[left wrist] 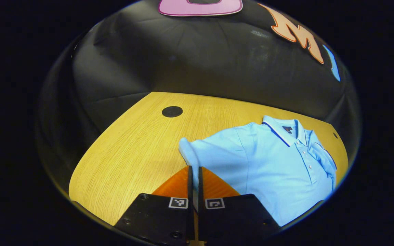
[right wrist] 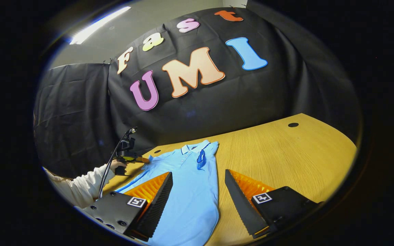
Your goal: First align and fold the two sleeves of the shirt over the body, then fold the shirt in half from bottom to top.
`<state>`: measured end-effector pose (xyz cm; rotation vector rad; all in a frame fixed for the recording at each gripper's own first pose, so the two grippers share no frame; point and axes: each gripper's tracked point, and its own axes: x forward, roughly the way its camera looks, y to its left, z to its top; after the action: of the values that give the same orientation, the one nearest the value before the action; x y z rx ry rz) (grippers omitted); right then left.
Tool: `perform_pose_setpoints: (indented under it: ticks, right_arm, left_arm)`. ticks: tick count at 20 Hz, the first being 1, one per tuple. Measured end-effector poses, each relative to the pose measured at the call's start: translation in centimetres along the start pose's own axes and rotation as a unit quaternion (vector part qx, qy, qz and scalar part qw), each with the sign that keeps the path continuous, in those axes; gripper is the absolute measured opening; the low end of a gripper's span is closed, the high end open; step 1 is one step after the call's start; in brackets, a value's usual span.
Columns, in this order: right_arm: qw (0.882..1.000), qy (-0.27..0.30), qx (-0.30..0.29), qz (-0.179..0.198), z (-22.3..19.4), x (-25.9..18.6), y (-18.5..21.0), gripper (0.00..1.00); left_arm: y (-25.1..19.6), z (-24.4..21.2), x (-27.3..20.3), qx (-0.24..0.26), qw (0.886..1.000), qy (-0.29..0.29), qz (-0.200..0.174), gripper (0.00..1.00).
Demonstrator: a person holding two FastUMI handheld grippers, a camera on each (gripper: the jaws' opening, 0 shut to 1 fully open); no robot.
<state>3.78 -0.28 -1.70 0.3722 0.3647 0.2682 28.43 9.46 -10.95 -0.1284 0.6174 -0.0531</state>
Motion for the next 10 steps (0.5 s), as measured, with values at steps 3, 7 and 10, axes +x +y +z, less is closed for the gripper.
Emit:
perform_pose_setpoints:
  ticks: [3,7,10]
  right_arm:
    - [1.0,-0.003,0.001,0.002,0.1,-0.2,0.2,0.97]
    - [1.0,-0.001,0.002,0.001,0.0,0.0,0.3,0.97]
    - [1.0,0.003,0.0,0.001,-0.3,0.0,0.3,0.97]
  left_arm:
    - [-0.1,0.3,0.0,-0.002,1.0,-0.004,0.003,0.0]
    - [-2.6,1.8,-1.4,0.01,1.0,-0.009,-0.014,0.0]
    - [-6.9,4.6,-2.9,0.038,0.997,-0.041,-0.048,0.0]
